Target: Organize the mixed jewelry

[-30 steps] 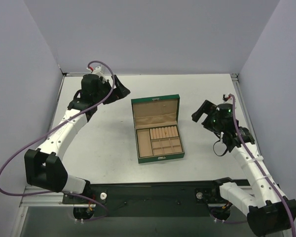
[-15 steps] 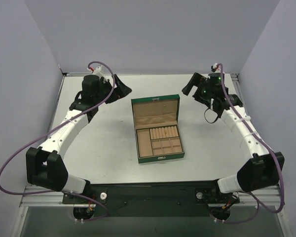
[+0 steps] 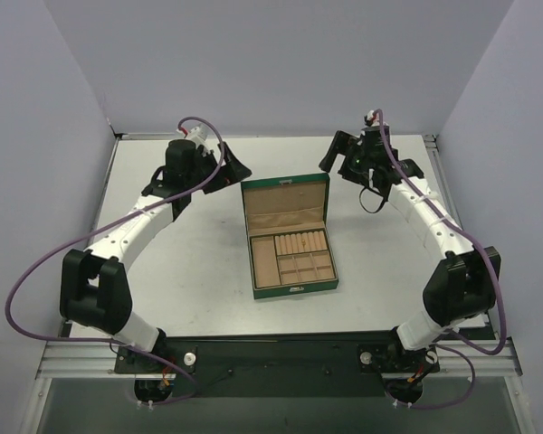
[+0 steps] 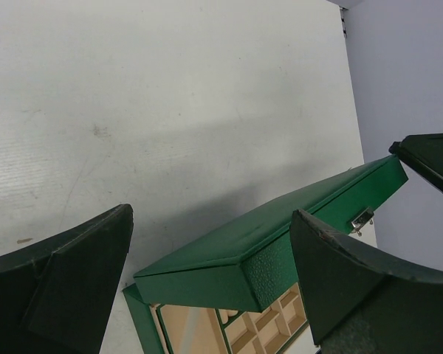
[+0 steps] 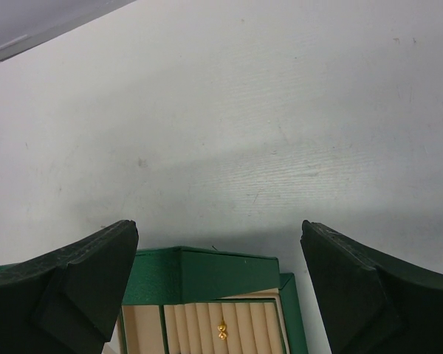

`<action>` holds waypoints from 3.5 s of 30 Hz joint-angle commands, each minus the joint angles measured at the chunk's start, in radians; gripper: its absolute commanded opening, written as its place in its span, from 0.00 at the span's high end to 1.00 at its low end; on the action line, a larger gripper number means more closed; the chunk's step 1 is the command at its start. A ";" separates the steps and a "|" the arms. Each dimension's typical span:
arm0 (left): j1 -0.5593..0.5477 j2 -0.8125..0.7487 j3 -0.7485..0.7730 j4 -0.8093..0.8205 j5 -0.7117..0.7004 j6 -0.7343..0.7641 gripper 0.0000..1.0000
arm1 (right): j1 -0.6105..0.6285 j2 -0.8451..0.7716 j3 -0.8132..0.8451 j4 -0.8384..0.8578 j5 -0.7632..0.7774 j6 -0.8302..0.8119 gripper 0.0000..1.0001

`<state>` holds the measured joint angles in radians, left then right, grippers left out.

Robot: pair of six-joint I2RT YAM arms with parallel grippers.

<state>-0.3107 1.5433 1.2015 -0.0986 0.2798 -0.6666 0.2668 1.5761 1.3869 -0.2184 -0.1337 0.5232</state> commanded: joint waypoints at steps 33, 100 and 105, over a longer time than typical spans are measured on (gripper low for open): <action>-0.054 -0.083 -0.206 0.143 0.081 0.002 0.07 | 0.052 -0.138 -0.187 -0.022 0.005 -0.046 0.00; -0.458 -0.342 -0.850 0.220 -0.182 -0.083 0.06 | 0.207 -0.518 -0.966 0.013 0.097 0.215 0.00; -0.482 -0.334 -0.861 0.226 -0.194 -0.091 0.06 | 0.221 -0.489 -0.983 0.024 0.118 0.221 0.00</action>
<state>-0.7544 1.1625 0.3832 0.2180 0.1184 -0.7803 0.4644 1.0069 0.4725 -0.0742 -0.1081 0.7479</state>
